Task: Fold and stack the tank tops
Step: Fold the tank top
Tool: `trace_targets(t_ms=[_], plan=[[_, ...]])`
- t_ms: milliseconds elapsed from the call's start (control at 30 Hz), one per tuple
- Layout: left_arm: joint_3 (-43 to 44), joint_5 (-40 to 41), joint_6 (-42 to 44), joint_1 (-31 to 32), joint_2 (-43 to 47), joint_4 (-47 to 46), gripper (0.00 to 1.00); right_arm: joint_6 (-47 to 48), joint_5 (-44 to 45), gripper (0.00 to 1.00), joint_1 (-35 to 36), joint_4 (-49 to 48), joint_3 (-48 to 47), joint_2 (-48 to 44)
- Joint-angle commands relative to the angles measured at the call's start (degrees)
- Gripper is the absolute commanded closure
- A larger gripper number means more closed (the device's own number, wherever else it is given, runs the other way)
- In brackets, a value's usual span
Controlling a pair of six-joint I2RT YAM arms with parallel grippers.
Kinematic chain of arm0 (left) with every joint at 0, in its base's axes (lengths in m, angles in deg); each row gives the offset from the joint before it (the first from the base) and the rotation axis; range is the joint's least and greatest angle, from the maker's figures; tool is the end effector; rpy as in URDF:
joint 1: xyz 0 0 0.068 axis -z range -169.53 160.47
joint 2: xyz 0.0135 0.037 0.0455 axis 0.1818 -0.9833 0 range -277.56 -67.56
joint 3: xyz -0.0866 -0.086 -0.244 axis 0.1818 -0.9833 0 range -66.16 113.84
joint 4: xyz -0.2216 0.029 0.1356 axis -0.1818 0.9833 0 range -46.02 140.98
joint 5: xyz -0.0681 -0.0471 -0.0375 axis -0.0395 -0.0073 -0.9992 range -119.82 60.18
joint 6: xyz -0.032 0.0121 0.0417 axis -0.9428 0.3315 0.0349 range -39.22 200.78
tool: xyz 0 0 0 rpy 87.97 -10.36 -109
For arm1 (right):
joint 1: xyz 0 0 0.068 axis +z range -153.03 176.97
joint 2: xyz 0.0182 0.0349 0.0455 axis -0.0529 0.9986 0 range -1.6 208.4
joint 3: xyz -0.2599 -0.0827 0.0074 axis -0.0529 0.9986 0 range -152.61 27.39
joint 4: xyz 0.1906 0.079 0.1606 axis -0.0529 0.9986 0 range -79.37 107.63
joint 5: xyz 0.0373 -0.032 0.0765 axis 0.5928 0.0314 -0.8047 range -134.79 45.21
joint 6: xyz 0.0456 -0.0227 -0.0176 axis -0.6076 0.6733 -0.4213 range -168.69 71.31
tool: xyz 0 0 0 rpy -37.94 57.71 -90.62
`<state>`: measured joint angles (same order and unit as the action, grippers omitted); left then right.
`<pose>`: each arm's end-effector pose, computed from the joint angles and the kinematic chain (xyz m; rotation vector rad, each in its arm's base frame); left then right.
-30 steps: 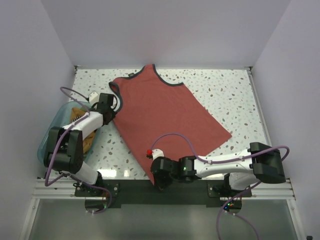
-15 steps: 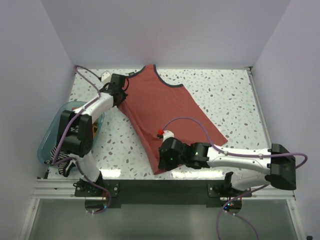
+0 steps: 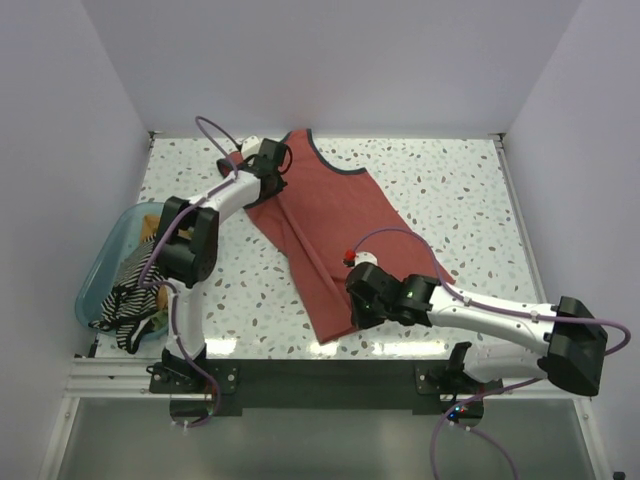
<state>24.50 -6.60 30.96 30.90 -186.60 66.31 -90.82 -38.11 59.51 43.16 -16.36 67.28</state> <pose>0.4358 -0.1473 0.1980 -0.7654 2.2366 -0.0879 0.1101 0.2027 0.2176 -0.4271 2.6259 0.5156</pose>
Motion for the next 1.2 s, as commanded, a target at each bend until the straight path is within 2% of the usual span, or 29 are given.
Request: trace_targets(t_ms=[0,200,433,667,733,767,833,867,900,933,1033,1167], plan=[[4.2,1.5,1.6,0.3,-1.3,-0.4,1.0,3.3,2.6,1.0,-1.6,5.3,0.4,-0.2],[4.4,1.7,2.3,0.8,-2.5,-0.8,1.0,5.7,4.3,1.0,-6.5,6.6,0.2,0.6],[5.0,1.2,3.0,0.8,-3.8,-1.6,1.0,6.4,4.5,1.0,-7.7,4.7,1.4,3.3],[5.5,0.8,3.5,0.9,-4.4,-2.8,1.0,5.7,8.9,1.0,-8.3,5.4,1.9,4.6],[5.2,0.0,4.3,0.9,-4.3,-3.7,1.0,5.5,9.7,0.96,-8.4,5.5,1.9,4.8],[5.1,-0.3,4.6,1.0,-4.4,-4.4,0.99,5.4,9.8,0.9,-8.5,5.5,1.9,4.9],[4.9,-0.7,5.1,1.0,-4.1,-5.1,0.9,5.2,10.5,0.82,-8.4,5.6,1.6,4.9],[4.5,-0.8,5.3,1.0,-3.6,-5.8,0.77,4.9,10.9,0.75,-8.4,6.0,1.5,4.6],[4.4,-0.8,6.1,1.0,-3.0,-6.3,0.71,4.8,11.5,0.71,-8.4,6.4,1.2,4.2],[4.0,-0.7,6.3,1.0,-2.5,-7.3,0.59,4.7,12.5,0.61,-8.4,7.3,1.0,2.9],[4.0,-0.8,7.1,0.7,-0.1,-7.9,0.44,4.4,14.4,0.55,-8.4,10.0,-0.8,1.1],[3.0,0.7,5.3,-0.1,4.6,-4.1,0.42,5.0,13.3,0.57,-6.9,9.6,-3.4,-1.1]])
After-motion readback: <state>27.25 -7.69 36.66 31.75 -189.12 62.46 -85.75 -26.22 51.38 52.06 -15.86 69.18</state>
